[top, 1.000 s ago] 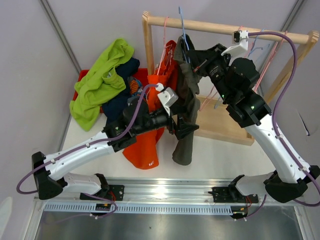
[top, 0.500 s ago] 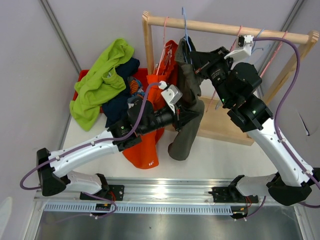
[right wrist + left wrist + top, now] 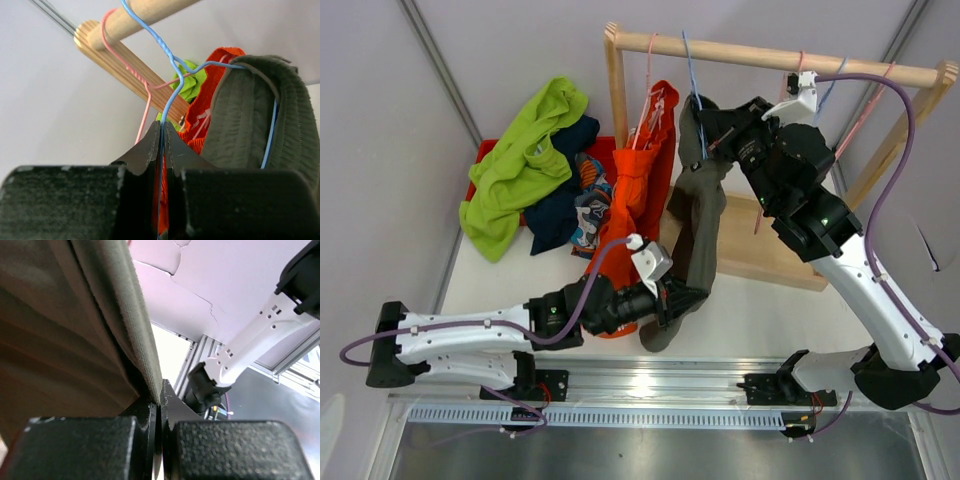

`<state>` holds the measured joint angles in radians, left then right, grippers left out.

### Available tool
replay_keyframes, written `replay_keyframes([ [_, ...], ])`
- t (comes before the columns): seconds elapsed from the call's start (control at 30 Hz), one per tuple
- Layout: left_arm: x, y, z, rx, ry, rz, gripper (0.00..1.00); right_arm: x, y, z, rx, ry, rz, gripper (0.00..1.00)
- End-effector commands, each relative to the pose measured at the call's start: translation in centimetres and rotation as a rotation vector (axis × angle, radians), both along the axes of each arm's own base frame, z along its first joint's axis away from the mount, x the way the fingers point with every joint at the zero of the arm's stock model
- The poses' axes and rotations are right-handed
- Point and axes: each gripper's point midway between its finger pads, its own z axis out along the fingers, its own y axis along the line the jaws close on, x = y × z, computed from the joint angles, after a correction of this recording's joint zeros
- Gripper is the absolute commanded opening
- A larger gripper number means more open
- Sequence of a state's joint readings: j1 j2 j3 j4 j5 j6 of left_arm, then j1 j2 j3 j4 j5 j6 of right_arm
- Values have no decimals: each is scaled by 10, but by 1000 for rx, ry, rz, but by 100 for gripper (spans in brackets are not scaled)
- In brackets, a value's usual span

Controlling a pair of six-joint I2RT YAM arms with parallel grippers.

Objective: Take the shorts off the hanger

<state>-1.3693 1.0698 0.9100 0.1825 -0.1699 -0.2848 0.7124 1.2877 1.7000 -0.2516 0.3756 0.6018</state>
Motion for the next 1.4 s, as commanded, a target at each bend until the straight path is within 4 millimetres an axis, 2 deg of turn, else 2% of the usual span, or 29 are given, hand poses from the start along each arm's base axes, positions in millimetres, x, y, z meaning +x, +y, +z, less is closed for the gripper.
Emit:
replay_keyframes([
  [0.0,-37,-4,-43,94,72,-72,0,-8,-34,81,182,-195,-71,0],
  [0.13,-50,-3,-71,154,97,-73,0,-4,-34,85,167,-196,-74,0],
  [0.47,-89,-6,-88,188,100,-144,0,9,-36,86,160,-192,-86,0],
  [0.57,-90,-6,-96,198,115,-136,0,10,-37,86,163,-190,-88,0],
  [0.73,-75,-2,-95,198,109,-47,0,8,-40,83,159,-178,-93,0],
  [0.97,-30,-2,-95,238,95,100,0,-5,-51,79,154,-173,-98,0],
  [1.1,-20,0,-88,244,80,129,0,-14,-58,73,149,-167,-101,0],
  [1.13,-18,2,-88,254,72,138,0,-22,-64,76,158,-179,-101,0],
  [1.23,-16,18,-86,323,63,162,0,-27,-69,71,144,-180,-104,0],
  [1.37,-25,48,-75,422,26,140,0,-49,-85,76,125,-202,-114,0],
])
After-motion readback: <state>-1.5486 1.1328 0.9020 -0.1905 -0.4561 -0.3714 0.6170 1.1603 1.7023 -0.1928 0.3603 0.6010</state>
